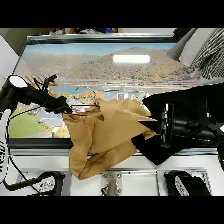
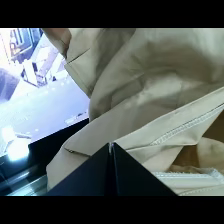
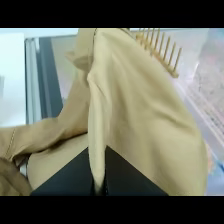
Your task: Fold the clothes and pants, and hang the long-sleeved shirts on hangers.
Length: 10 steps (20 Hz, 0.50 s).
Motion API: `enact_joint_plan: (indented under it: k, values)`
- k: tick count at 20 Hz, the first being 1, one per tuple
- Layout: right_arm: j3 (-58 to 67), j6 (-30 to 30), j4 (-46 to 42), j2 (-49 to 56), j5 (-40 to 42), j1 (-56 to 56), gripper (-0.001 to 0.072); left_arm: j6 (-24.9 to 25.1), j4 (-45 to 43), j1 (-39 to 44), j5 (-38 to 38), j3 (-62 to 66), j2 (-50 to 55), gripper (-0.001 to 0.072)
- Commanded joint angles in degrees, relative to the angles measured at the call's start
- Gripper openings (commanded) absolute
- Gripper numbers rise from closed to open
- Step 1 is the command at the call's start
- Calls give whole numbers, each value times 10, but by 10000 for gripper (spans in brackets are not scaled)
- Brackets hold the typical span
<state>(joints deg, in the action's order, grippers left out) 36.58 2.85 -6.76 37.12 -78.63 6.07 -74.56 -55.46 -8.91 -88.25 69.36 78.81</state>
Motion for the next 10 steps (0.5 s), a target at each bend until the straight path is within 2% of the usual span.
enact_joint_plan:
  k: [1, 10]
  values:
    - [1, 1, -1, -1, 9, 0, 11, 2, -5, -4, 17, 0, 0, 13]
    - [0, -12, -40, -1, 54, 2, 11, 9, -7, -4, 18, 1, -19, 13]
